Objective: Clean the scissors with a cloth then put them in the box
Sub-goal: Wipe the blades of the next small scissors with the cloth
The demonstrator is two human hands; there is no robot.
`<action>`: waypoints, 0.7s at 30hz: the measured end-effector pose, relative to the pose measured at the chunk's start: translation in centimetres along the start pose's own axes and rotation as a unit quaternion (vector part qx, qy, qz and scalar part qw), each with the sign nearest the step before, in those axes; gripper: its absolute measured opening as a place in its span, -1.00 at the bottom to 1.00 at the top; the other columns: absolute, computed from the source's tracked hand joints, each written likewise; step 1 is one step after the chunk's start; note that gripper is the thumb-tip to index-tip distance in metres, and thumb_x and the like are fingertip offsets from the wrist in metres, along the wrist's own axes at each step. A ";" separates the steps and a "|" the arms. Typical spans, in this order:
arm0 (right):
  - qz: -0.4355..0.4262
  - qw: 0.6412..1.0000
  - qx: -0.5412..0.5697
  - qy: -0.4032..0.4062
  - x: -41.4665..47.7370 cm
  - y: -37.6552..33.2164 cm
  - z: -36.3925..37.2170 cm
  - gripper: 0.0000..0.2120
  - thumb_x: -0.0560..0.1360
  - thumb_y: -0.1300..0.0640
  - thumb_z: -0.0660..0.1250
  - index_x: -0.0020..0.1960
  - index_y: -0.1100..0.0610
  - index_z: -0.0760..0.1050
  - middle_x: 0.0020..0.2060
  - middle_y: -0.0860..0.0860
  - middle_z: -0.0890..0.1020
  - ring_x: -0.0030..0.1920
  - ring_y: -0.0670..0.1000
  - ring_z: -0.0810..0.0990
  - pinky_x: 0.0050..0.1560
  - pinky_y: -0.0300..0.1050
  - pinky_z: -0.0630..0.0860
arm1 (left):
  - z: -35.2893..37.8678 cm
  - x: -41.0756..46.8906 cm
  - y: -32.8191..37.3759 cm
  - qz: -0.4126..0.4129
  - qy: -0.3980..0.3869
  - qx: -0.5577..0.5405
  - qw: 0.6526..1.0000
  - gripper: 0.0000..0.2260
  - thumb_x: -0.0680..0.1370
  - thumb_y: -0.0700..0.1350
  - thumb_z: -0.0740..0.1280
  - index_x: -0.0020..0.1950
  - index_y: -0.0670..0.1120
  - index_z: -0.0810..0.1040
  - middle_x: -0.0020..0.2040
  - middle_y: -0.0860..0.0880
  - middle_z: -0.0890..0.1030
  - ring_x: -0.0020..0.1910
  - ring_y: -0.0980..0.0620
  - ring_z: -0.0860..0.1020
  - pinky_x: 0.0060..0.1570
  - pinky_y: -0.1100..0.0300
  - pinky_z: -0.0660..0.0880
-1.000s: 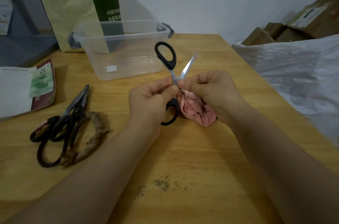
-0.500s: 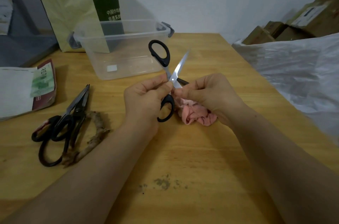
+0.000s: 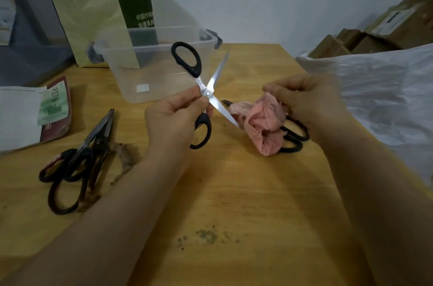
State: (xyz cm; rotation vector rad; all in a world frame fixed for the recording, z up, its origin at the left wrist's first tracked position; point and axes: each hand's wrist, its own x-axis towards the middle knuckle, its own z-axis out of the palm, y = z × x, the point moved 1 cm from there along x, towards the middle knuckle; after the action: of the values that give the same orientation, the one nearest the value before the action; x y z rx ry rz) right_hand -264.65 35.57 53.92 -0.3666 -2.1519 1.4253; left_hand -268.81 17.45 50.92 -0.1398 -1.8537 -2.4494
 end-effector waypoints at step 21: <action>0.147 0.922 0.308 -0.186 -1.2 0.8 3.4 -0.74 0.24 0.32 0.43 -0.07 0.31 0.59 -0.20 0.18 0.69 -0.19 0.07 0.69 -0.11 -0.09 0.65 | 0.9 -0.9 -0.5 -0.025 -0.036 -0.018 0.999 -0.79 0.44 -0.37 0.38 0.06 -0.24 0.60 -0.13 -0.10 0.69 -0.22 0.04 0.66 -0.11 0.20 0.61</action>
State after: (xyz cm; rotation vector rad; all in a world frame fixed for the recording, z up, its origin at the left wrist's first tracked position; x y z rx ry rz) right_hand -265.60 32.71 51.80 -0.1885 -1.8190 2.4063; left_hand -267.94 18.48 50.54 -0.1883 -1.8654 -2.5447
